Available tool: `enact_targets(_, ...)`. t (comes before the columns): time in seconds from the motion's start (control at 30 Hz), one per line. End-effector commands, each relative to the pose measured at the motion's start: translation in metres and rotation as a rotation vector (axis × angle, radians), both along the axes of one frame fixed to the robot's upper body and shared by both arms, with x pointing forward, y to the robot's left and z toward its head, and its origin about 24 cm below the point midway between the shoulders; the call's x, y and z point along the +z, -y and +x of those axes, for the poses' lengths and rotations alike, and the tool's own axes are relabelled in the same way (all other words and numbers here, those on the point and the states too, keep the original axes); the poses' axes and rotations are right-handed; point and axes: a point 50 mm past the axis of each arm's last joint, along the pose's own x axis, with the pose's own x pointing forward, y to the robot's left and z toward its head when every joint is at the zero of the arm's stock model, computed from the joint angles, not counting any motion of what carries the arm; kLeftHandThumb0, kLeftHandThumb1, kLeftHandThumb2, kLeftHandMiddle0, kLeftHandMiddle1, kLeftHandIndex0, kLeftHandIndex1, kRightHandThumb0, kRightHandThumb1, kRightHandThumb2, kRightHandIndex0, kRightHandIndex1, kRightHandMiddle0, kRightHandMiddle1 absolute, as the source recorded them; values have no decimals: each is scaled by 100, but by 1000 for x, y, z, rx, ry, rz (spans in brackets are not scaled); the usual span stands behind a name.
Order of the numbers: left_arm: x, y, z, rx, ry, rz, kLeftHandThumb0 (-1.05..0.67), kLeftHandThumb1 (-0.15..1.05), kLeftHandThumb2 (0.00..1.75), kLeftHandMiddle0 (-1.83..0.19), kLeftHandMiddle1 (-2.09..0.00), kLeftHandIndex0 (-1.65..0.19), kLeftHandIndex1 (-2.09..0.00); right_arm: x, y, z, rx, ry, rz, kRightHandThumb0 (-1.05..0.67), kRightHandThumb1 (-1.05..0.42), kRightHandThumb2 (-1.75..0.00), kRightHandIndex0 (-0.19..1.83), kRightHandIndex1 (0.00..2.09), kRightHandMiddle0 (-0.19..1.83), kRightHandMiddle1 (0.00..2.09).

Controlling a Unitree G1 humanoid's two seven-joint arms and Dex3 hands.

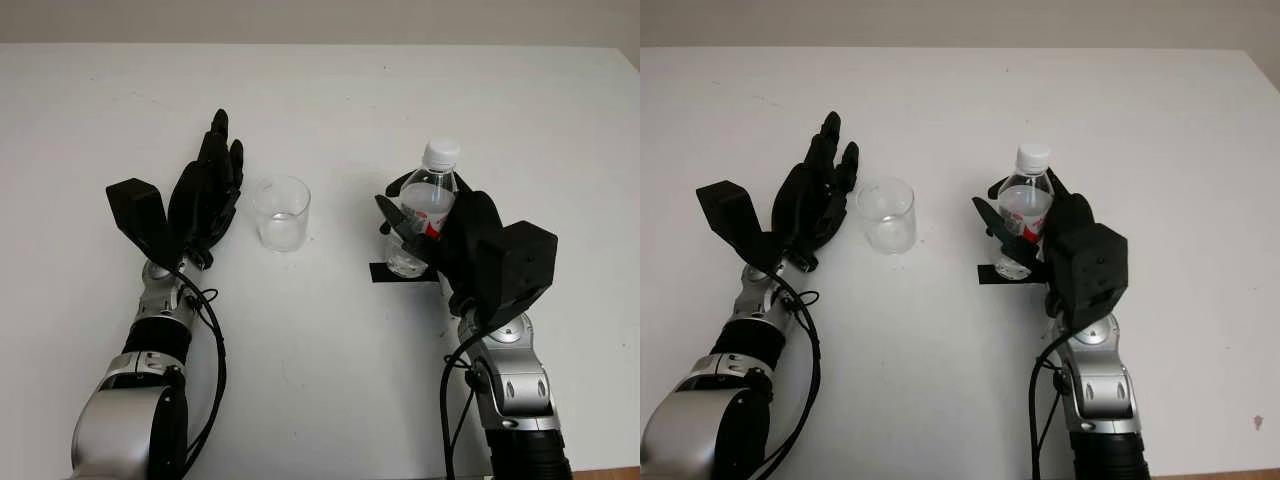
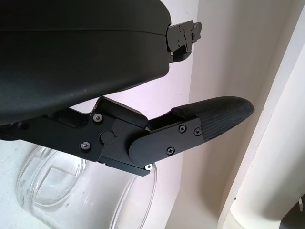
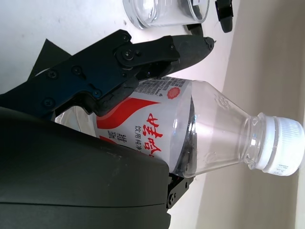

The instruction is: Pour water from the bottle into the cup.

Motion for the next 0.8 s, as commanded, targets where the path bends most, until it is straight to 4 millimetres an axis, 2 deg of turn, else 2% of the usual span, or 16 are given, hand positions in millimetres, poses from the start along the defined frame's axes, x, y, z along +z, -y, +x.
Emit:
enact_targets(0.0,-2,-3,-2,5,-3,9,-86,105,76,19,0,19,0,-6,0,-4,12,-40,18,-46,-105,-39,133,209,102,209)
enact_targets(0.07,-2,-3,-1,5,-3,6,-85,105,76,19,0,19,0,-6,-1,-5,27,-65,40,-46,-105,-36,128,209,95,209)
enact_targets(0.17,-2,-3,-1,3,-4,7,-84,105,77,19,0,19,0,-6,-1,-7,30,-108,82,-48,-105,-29,107,209,74,209)
enact_targets(0.27,-2,-3,-2,-2,-4,5,-84,105,77,19,0,19,0,-6,-2,-9,24,-140,82,-54,-105,-21,71,209,40,209)
enact_targets(0.3,-2,-3,-2,-1,-5,7,-84,105,77,19,0,19,0,-6,-1,-10,24,-149,70,-57,-105,-19,55,209,28,209)
enact_targets(0.33,-2,-3,-2,-1,-5,10,-84,105,77,19,0,19,0,-5,-1,-11,25,-157,62,-62,-105,-15,26,205,9,202)
enact_targets(0.37,-3,-4,-2,1,-5,12,-84,105,77,19,0,19,0,-5,0,-13,27,-164,53,-64,-105,-12,14,201,0,197)
enact_targets(0.43,-3,-4,-2,3,-6,13,-84,105,77,19,0,19,0,-4,1,-15,42,-172,32,-66,-102,-7,-8,176,-14,178)
enact_targets(0.5,-3,-4,-2,4,-9,9,-85,105,76,19,0,19,0,-3,3,-17,60,-187,5,-68,-99,-5,-16,147,-18,163)
enact_targets(0.53,-3,-4,-2,4,-10,5,-85,105,75,19,0,19,0,-3,3,-18,72,-196,-10,-69,-97,-5,-18,123,-19,149)
enact_targets(0.63,-4,-4,-2,8,-12,3,-85,105,75,19,0,19,0,-3,6,-21,113,-196,-45,-68,-93,-5,-17,76,-19,120)
enact_targets(0.73,-4,-4,-2,0,-11,1,-84,105,75,19,0,19,0,-4,8,-23,161,-183,-94,-68,-91,-5,-14,50,-19,105)
enact_targets(0.77,-4,-4,-2,-2,-12,1,-84,105,76,19,0,19,0,-5,9,-23,177,-180,-108,-68,-89,-5,-13,36,-18,91)
